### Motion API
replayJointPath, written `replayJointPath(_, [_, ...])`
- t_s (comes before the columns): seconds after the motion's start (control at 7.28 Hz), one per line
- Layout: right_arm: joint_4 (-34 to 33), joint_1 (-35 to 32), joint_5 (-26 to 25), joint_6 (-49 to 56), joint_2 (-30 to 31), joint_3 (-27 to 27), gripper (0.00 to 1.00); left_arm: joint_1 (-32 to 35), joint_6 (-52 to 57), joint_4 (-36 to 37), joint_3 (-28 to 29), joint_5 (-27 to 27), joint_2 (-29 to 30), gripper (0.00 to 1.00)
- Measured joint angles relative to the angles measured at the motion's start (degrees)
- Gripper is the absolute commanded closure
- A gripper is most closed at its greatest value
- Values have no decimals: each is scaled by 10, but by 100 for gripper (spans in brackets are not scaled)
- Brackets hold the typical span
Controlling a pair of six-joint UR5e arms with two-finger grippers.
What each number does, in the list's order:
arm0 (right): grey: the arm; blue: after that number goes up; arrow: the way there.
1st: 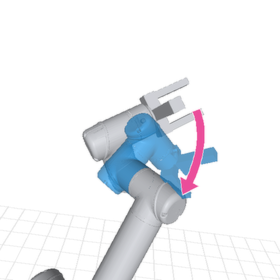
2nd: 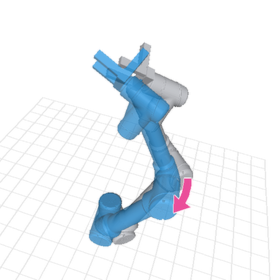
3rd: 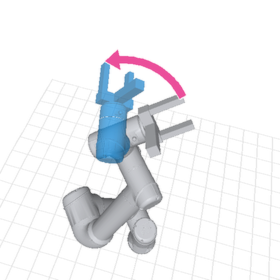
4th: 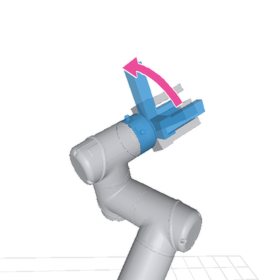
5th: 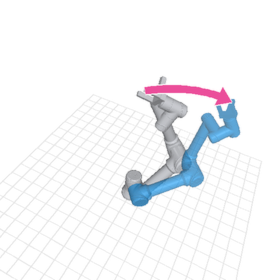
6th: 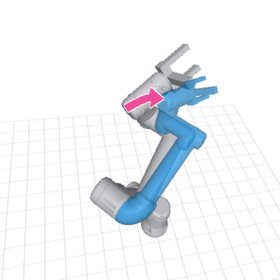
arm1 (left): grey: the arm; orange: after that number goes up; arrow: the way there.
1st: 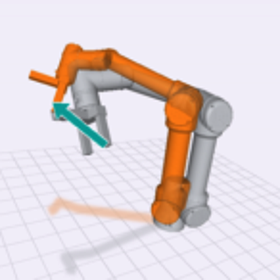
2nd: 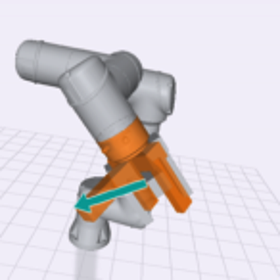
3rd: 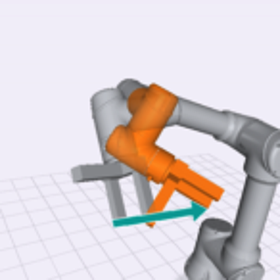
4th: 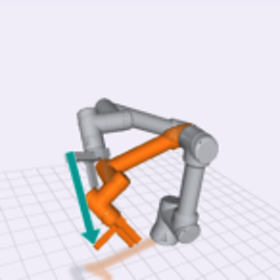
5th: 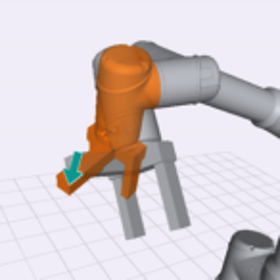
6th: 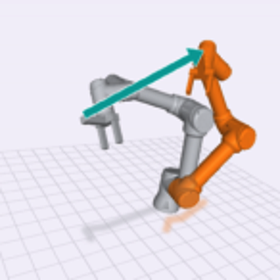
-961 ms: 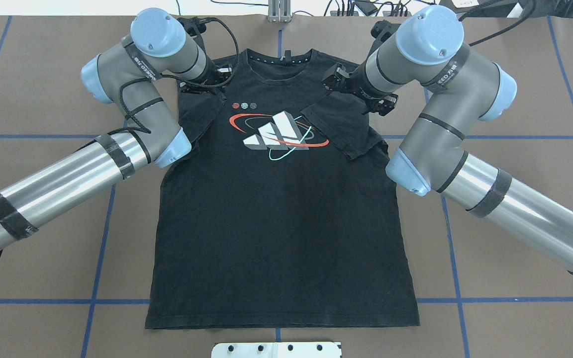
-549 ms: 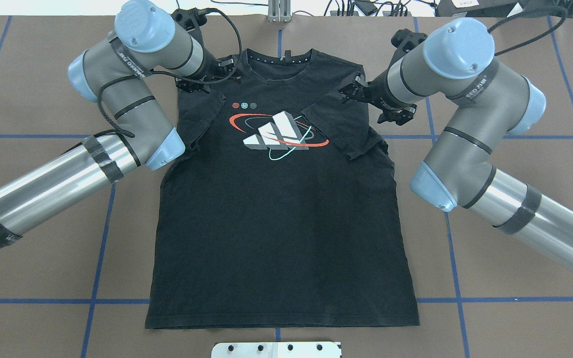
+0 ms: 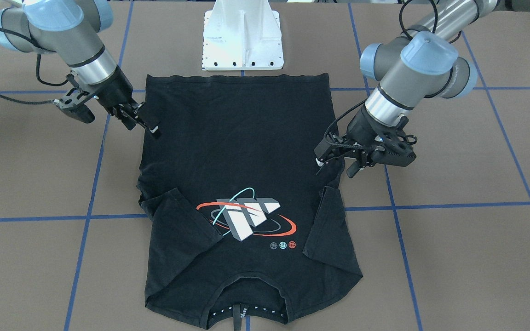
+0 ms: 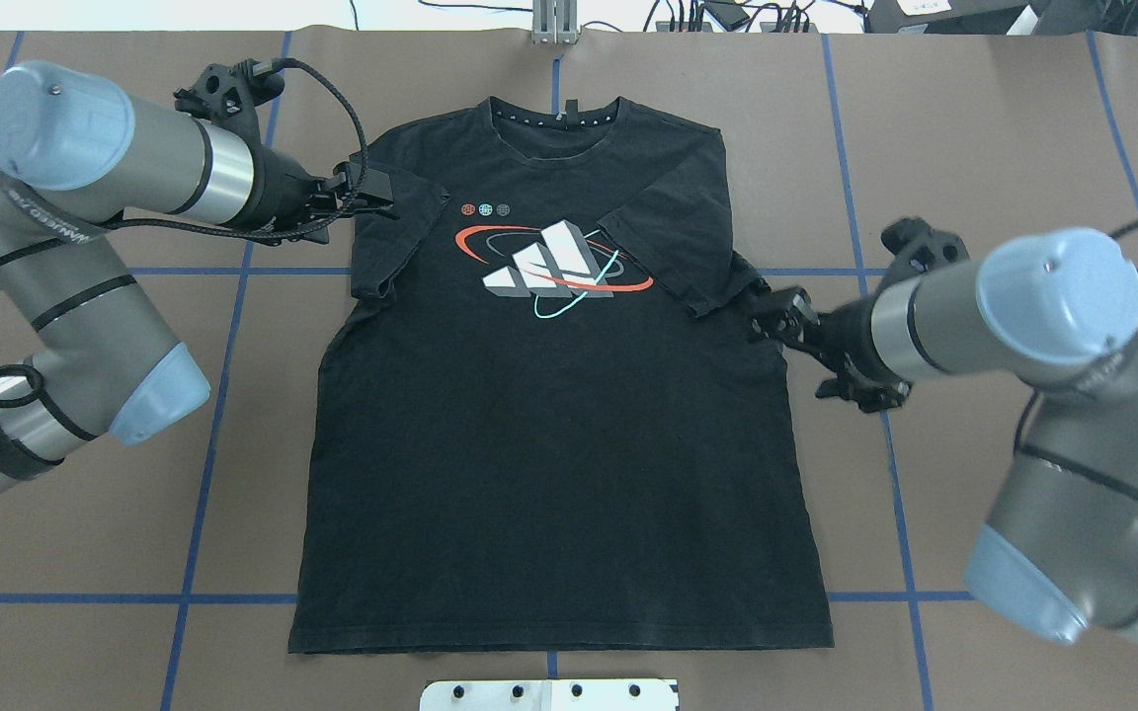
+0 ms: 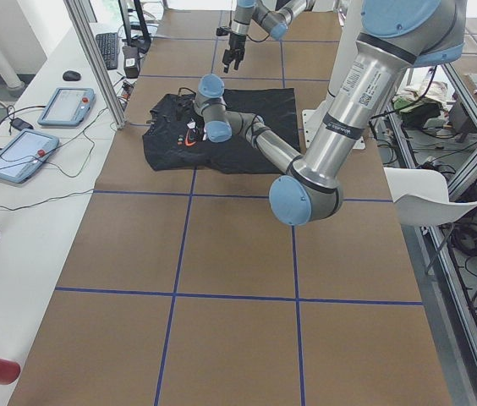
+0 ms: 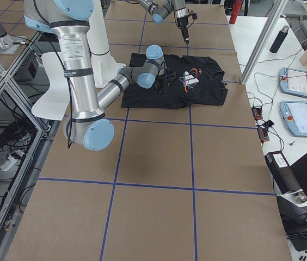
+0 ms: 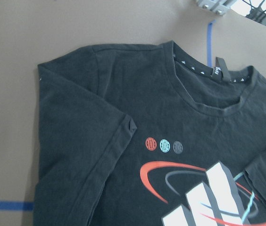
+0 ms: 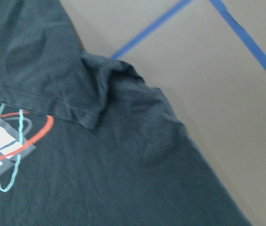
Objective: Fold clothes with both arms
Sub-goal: 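Move the right gripper down to the shirt's hem corner nearest the robot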
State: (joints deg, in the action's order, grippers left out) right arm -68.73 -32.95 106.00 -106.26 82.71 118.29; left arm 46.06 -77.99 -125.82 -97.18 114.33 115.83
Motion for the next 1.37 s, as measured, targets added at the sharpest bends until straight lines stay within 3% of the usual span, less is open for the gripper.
replayJointPath(0.27, [-15, 128, -102, -84, 106, 88, 6, 0, -13, -3, -27, -1, -14, 0])
replayJointPath(0.41, [-25, 189, -148, -136, 126, 105, 11, 0, -14, -3, -31, -3, -13, 0])
replayJointPath(0.69, [-32, 298, -238, -225, 154, 121, 11, 0, -11, -4, -32, -24, -9, 0])
replayJointPath(0.96, [-33, 351, -275, -247, 172, 118, 11, -2, -8, -4, -34, -54, -12, 0])
replayJointPath(1.37, [-33, 376, -286, -250, 175, 108, 11, -3, 3, -9, -35, -87, -14, 0])
